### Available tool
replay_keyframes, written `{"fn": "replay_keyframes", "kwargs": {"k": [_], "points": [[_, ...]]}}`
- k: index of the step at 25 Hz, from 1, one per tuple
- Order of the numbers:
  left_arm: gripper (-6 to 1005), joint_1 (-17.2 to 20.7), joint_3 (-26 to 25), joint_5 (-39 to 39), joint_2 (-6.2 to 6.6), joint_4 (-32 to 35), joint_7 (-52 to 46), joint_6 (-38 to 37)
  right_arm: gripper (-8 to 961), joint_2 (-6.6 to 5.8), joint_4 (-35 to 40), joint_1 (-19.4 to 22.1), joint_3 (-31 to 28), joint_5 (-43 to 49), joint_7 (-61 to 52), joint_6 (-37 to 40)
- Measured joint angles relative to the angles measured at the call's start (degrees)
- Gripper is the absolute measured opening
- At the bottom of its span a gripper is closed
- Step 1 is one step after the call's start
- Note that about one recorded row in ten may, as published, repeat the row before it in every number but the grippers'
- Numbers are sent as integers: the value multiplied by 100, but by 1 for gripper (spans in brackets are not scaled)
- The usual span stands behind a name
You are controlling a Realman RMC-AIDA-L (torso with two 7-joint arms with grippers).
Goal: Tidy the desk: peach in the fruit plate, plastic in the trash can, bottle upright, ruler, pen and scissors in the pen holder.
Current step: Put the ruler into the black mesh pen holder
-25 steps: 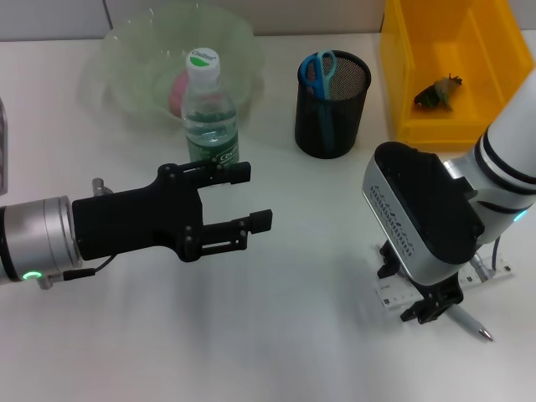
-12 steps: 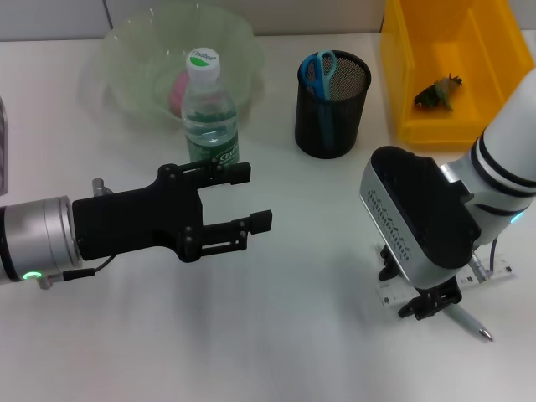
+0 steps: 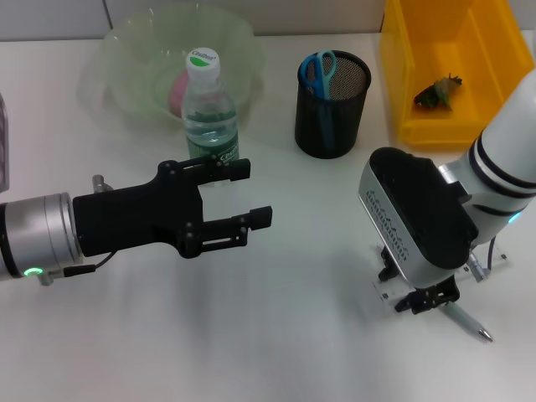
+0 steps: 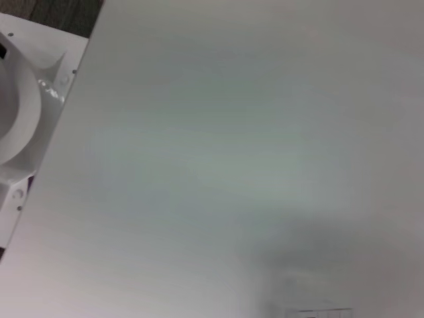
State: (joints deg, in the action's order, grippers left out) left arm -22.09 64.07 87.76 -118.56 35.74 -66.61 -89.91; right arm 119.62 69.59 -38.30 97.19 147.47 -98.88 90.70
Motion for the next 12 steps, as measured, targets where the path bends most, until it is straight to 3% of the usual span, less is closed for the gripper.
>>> {"fn": "replay_keyframes", "kwargs": {"k": [7,12], "points": [[724,-24,0,-5,0,15,-2,44,384,0,297,118,-140,-78,-23,2],[724,-31,-7,-6,0,37,21,44,383,1,680,255,-638,-402,-26,143]]}}
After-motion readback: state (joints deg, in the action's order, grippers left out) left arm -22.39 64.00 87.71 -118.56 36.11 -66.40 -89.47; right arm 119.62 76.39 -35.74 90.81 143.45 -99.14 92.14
